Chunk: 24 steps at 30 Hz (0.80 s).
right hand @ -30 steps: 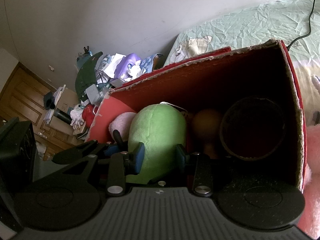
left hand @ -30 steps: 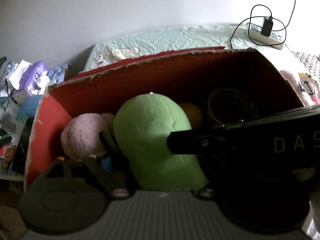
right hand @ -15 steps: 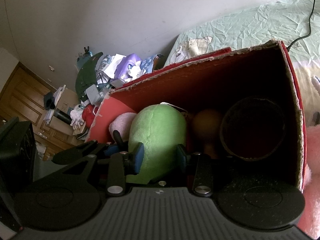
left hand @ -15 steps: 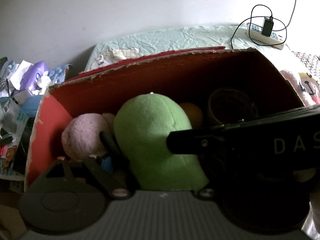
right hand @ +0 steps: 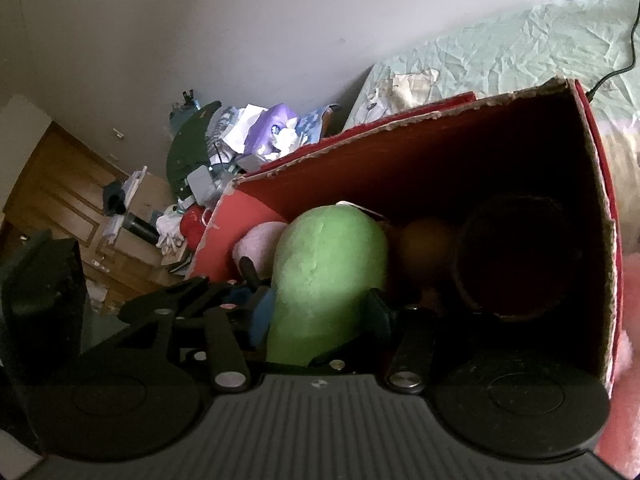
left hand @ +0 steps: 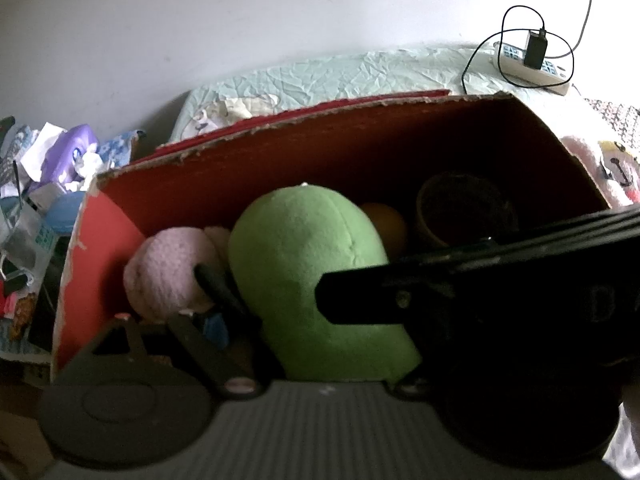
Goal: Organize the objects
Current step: 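Lower the green bean plush into the red box beside the teddy bear, then open the right tool and lift it out of the red box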
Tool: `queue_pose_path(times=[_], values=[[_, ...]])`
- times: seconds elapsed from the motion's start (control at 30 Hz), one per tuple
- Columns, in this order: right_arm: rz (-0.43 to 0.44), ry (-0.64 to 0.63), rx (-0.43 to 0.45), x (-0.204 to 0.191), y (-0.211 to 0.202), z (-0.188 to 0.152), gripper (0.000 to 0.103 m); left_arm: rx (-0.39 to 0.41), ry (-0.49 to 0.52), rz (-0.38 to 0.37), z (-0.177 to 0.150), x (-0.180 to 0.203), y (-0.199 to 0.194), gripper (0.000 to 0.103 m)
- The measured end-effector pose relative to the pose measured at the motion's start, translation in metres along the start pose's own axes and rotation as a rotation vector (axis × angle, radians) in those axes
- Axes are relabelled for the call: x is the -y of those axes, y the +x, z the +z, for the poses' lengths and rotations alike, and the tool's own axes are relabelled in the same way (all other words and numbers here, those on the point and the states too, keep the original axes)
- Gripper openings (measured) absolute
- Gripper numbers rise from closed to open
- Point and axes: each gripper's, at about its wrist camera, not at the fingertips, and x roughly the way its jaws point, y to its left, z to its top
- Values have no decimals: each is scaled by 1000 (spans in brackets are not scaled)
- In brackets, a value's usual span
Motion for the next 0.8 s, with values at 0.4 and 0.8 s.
queue_pose_path(times=[0.4, 0.8], values=[[71, 36, 16, 5, -15, -4, 60, 62, -54, 62, 1, 4, -32, 94], [213, 95, 114, 14, -78, -3, 59, 163, -117, 1, 2, 28, -85, 95]])
